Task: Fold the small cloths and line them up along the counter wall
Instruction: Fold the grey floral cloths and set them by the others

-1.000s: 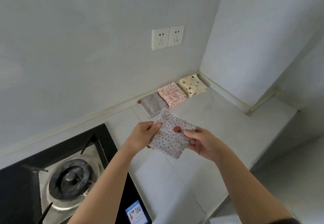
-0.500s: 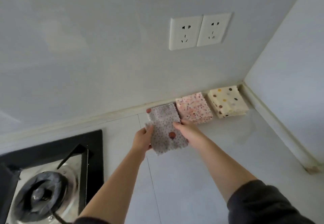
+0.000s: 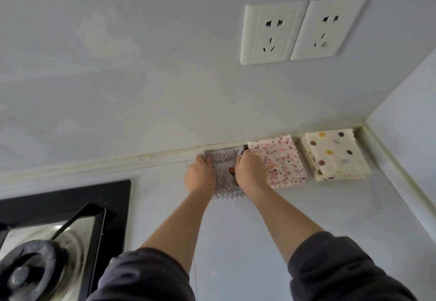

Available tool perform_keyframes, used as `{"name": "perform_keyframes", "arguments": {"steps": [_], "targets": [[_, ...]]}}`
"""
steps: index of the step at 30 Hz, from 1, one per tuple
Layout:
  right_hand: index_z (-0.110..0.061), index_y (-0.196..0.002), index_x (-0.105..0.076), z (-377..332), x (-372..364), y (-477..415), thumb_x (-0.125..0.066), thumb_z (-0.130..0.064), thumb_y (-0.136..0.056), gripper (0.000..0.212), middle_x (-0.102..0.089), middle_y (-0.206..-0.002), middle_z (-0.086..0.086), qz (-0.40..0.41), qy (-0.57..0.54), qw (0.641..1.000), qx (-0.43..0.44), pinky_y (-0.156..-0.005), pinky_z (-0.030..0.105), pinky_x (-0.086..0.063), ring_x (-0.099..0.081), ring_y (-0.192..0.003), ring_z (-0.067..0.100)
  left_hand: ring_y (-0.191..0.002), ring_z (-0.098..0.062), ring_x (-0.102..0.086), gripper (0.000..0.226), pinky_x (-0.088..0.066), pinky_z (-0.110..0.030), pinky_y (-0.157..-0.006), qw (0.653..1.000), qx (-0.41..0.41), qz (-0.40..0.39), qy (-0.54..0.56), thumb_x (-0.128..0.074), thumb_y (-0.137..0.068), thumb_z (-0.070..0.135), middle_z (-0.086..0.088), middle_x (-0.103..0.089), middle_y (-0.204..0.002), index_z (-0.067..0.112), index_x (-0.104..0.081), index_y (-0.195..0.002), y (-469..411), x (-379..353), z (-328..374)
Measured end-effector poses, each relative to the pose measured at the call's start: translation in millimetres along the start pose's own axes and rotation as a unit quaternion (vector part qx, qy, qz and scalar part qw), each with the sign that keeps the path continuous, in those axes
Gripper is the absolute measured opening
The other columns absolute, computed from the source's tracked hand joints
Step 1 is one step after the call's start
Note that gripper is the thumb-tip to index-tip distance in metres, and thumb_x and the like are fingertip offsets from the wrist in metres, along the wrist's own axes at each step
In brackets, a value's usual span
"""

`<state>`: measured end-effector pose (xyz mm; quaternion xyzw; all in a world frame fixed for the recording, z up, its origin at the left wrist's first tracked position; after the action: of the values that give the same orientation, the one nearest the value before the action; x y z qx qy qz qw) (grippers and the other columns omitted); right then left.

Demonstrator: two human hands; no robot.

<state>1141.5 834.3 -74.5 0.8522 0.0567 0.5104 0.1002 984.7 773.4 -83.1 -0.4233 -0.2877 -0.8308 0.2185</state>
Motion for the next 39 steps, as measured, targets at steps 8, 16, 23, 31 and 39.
{"name": "perform_keyframes", "arguments": {"steps": [8,16,23,31,39], "targets": [[0.007,-0.128,-0.048,-33,38,35,-0.066,-0.004,-0.083,0.05,-0.059,-0.116,0.021,0.148,0.107,0.951,0.249,-0.079,0.04,-0.055,-0.061,-0.104,0.036,-0.12,-0.029,-0.051,0.044,-0.046,-0.041,-0.089,0.933,-0.31,0.167,-0.075,-0.036,-0.093,0.03,-0.01,-0.054,-0.129,0.006,-0.049,-0.127,36,26,17],[-0.002,-0.137,-0.048,-4,-33,33,-0.021,-0.039,-0.092,0.063,-0.049,-0.142,0.013,-0.026,0.281,0.911,0.3,-0.114,0.052,-0.023,-0.042,-0.135,0.027,-0.144,-0.01,0.006,0.064,-0.01,-0.053,-0.117,0.908,-0.343,-0.018,-0.239,0.003,-0.09,0.05,0.005,-0.002,-0.159,0.023,0.003,-0.148,28,-35,-1],[-0.009,-0.152,0.0,-9,-34,32,-0.01,-0.039,-0.1,0.06,0.001,-0.161,0.006,-0.066,0.343,0.896,0.273,-0.117,0.052,0.008,0.004,-0.148,0.022,-0.145,-0.011,0.015,0.058,0.005,-0.053,-0.116,0.906,-0.303,-0.11,-0.274,-0.015,-0.101,0.046,0.007,0.013,-0.159,0.024,0.004,-0.152,27,-33,3],[0.001,-0.142,-0.037,-34,5,128,-0.028,-0.033,-0.094,0.06,-0.035,-0.15,0.017,0.042,0.201,0.938,0.28,-0.111,0.054,-0.021,-0.032,-0.14,0.031,-0.142,-0.009,0.024,0.067,0.009,-0.041,-0.118,0.934,-0.334,-0.057,-0.113,-0.008,-0.091,0.061,0.011,0.024,-0.154,0.032,0.018,-0.146,97,46,-72],[-0.013,-0.151,-0.021,-89,-48,333,-0.02,-0.038,-0.09,0.065,-0.014,-0.158,0.008,0.04,0.052,0.954,0.291,-0.113,0.048,-0.007,-0.002,-0.144,0.023,-0.144,-0.005,0.017,0.067,0.003,-0.04,-0.119,0.95,-0.308,0.041,-0.034,-0.017,-0.09,0.056,0.013,0.005,-0.158,0.032,0.002,-0.149,217,186,-263]]}}
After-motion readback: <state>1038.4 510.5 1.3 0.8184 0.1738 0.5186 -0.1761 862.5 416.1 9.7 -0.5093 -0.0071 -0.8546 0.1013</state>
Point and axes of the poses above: each hand's wrist, its own y-axis away from the middle knuckle, its own x-axis out of the back of the hand, z = x × y, the point moved 9 cm from there along -y, towards the middle knuckle
